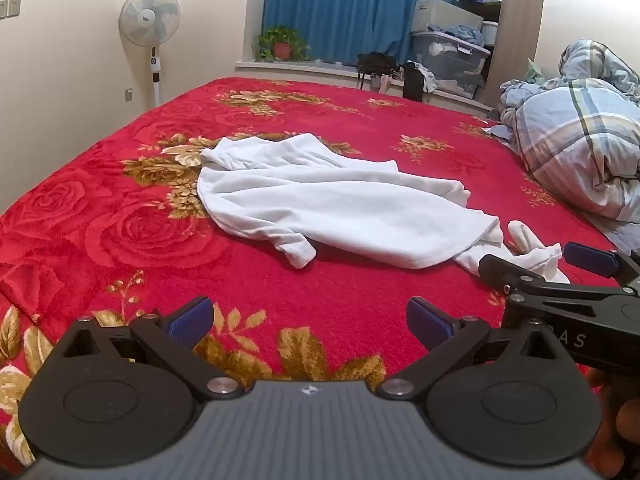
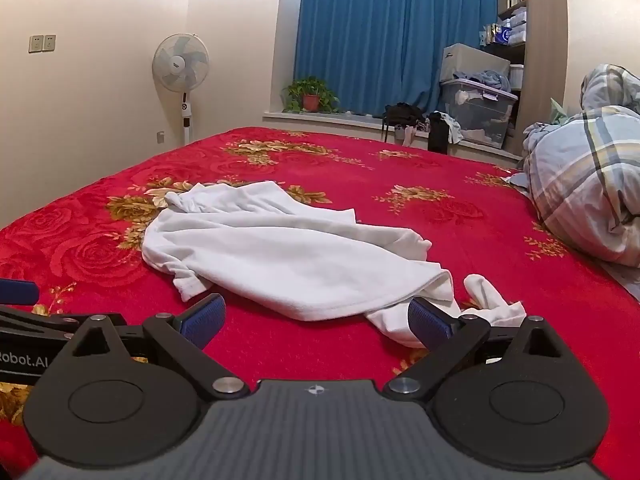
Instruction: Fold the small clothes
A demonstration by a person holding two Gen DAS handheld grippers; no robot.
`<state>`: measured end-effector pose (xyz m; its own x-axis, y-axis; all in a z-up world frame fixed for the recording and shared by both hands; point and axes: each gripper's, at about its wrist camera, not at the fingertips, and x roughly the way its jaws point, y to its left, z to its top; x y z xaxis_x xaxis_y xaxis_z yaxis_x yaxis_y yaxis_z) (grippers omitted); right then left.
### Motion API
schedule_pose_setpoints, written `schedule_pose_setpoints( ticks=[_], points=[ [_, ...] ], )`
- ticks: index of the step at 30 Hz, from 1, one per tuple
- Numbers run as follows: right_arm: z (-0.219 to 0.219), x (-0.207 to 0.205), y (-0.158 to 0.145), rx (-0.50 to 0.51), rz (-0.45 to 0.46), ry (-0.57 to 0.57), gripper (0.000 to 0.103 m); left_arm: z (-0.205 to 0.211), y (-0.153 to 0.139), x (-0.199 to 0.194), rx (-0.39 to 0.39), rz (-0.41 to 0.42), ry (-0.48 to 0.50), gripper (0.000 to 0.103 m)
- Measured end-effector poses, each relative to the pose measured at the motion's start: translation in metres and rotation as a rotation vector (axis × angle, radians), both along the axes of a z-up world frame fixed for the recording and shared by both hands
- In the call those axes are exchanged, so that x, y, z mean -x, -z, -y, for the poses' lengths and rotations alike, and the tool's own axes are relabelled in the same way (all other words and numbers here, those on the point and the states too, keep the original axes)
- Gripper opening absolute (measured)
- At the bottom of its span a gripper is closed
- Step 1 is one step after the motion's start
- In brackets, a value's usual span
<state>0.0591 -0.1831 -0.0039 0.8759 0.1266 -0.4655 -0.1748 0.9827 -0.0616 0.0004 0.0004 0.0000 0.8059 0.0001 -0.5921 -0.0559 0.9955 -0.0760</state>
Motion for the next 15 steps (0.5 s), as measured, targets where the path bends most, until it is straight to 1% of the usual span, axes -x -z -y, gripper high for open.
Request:
schedule_pose_setpoints(
  ticks=[15],
  points=[
    [-0.0004, 0.0005, 0.0009, 0.0, -0.003, 0.001, 0.097, -0.0012, 0.0001, -0.0002, 0.002, 0.0, 0.0, 0.102]
  ],
)
